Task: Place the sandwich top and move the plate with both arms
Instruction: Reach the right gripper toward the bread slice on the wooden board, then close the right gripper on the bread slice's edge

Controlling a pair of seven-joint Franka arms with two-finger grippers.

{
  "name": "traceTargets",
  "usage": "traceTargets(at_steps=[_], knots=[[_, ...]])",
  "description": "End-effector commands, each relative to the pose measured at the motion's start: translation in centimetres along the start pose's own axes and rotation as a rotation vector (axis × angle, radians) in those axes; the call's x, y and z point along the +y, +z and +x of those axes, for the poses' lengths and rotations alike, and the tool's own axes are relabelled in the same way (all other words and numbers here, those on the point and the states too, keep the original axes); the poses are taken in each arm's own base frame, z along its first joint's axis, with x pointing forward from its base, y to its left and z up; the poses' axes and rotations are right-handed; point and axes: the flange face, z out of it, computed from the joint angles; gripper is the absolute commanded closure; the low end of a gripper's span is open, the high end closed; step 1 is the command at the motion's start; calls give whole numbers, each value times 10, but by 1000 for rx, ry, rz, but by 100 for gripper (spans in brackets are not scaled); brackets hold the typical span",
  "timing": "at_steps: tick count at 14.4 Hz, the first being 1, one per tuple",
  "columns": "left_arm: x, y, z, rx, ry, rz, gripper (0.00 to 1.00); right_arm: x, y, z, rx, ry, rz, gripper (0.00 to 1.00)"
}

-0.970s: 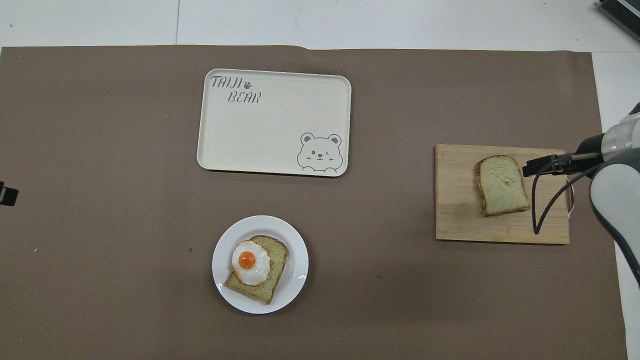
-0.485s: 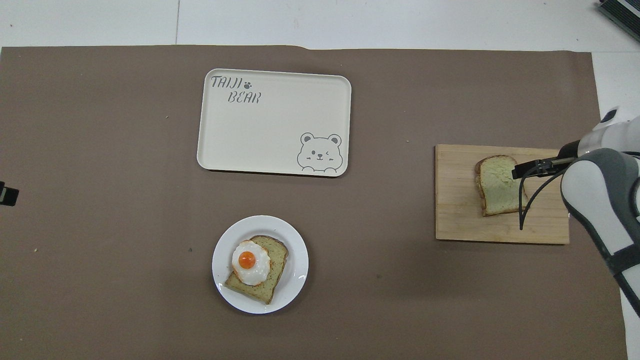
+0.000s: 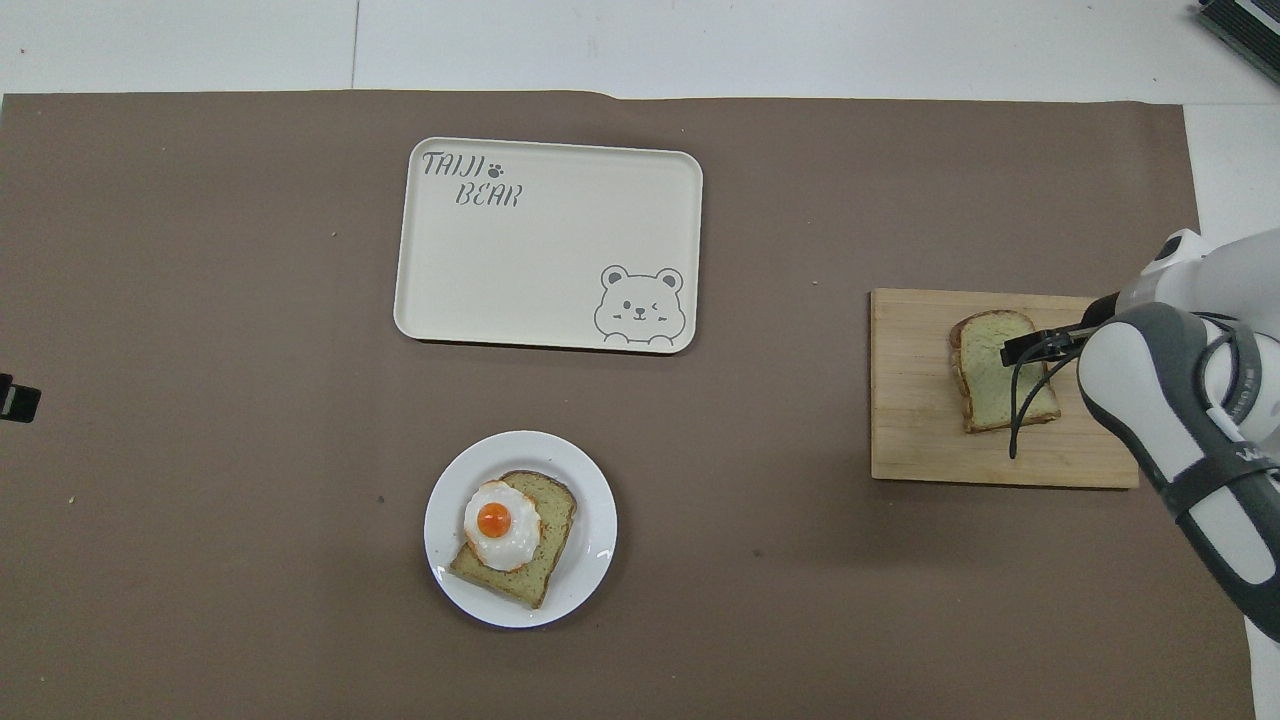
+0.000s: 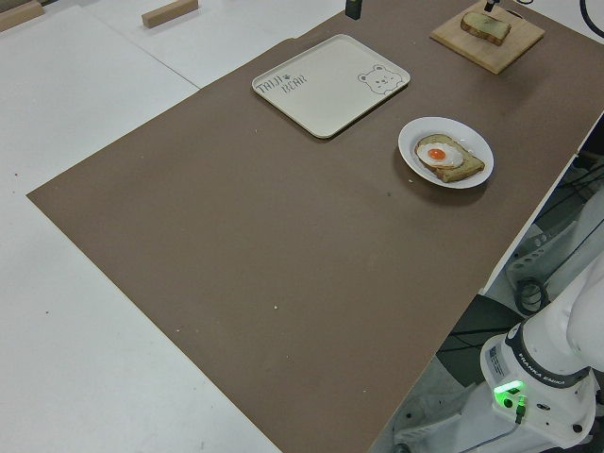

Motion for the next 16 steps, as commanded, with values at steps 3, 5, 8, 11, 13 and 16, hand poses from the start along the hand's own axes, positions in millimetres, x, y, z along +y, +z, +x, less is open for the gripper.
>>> traceTargets(at_steps=[3, 5, 8, 11, 13, 16], knots=[[5, 1, -8, 1, -8, -14, 0, 20, 14, -5, 35, -3, 64, 0], [5, 1, -8, -1, -7, -14, 0, 19, 16, -6, 29, -5, 66, 0], [5, 1, -8, 0, -7, -14, 0, 20, 26, -11, 17, -6, 68, 0], [5, 1, -8, 1, -8, -14, 0, 29, 31, -15, 5, 10, 73, 10], [5, 1, -8, 0, -7, -14, 0, 28, 32, -15, 1, 9, 76, 52], [5, 1, -8, 0, -7, -14, 0, 28, 31, -15, 4, 34, 86, 100]])
